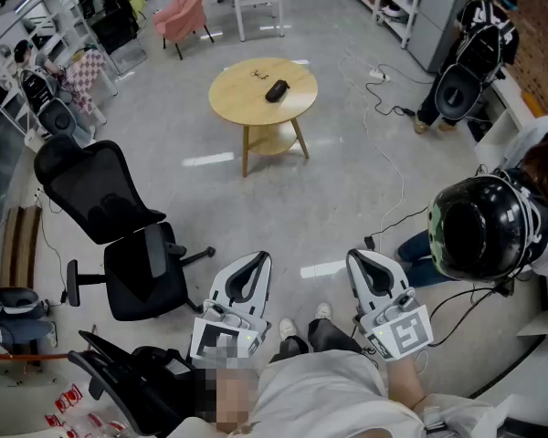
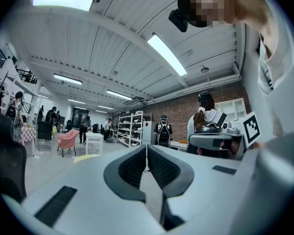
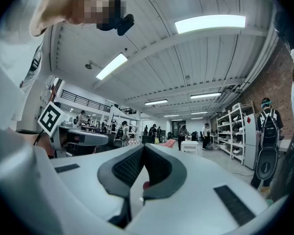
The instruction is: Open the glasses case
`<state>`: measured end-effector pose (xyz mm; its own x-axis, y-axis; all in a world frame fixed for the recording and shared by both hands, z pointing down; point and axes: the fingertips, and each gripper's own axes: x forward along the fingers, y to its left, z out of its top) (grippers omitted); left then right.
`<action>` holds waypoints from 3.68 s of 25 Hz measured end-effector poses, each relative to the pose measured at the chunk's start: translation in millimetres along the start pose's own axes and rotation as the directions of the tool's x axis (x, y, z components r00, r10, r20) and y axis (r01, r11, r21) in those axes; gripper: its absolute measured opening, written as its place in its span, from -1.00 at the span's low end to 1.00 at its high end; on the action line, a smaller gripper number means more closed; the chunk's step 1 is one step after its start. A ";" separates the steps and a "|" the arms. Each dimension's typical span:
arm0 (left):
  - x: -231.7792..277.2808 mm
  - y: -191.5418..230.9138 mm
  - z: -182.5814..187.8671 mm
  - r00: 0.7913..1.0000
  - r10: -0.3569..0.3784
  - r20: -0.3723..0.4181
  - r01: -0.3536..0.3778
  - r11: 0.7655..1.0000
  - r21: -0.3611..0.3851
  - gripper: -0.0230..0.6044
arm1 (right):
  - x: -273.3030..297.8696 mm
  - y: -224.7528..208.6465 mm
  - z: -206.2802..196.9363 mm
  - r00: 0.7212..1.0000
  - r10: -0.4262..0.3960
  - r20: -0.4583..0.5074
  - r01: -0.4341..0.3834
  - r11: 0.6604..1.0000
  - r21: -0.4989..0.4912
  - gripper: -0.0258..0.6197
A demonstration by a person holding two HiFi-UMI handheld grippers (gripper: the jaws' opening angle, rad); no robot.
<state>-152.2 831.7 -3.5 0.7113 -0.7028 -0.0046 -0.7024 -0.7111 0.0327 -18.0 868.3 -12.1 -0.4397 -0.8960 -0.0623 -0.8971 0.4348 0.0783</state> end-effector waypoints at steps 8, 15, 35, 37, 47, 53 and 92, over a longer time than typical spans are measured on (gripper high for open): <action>39.5 -15.0 -0.6 1.000 0.000 -0.015 0.001 1.000 0.021 -0.83 | 8.7 -28.5 -10.3 0.999 0.032 -0.022 -0.032 0.999 0.020 -0.86; 92.7 -34.7 6.7 0.999 0.042 -0.008 -0.042 0.998 0.043 -0.83 | 26.4 -75.5 -5.7 0.996 0.086 0.013 -0.086 0.995 -0.046 -0.86; 201.8 25.1 12.0 0.993 0.109 -0.037 -0.107 0.993 0.053 -0.83 | 126.5 -152.0 -26.4 0.986 0.165 -0.032 -0.166 0.986 -0.018 -0.86; 214.1 36.8 15.6 0.996 0.093 -0.019 -0.092 0.995 0.042 -0.83 | 142.2 -160.2 -22.8 0.987 0.153 -0.041 -0.155 0.988 -0.026 -0.86; 262.3 104.1 23.0 1.000 0.018 0.006 -0.018 0.999 0.047 -0.83 | 223.7 -180.3 -24.3 0.993 0.103 -0.051 -0.106 0.992 -0.063 -0.85; 285.2 138.2 11.7 1.000 -0.006 -0.001 0.006 0.999 0.034 -0.83 | 260.9 -184.9 -31.4 0.995 0.079 -0.059 -0.083 0.994 -0.066 -0.85; 545.8 261.3 0.1 0.982 0.179 -0.057 -0.176 0.983 0.057 -0.83 | 478.6 -393.1 -86.5 0.960 0.259 -0.107 -0.262 0.965 -0.014 -0.85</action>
<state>52.5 262.2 2.4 0.5746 -0.8163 0.0583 -0.8167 -0.5766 -0.0235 127.9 260.8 13.4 -0.6499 -0.7571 0.0665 -0.7500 0.6530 0.1054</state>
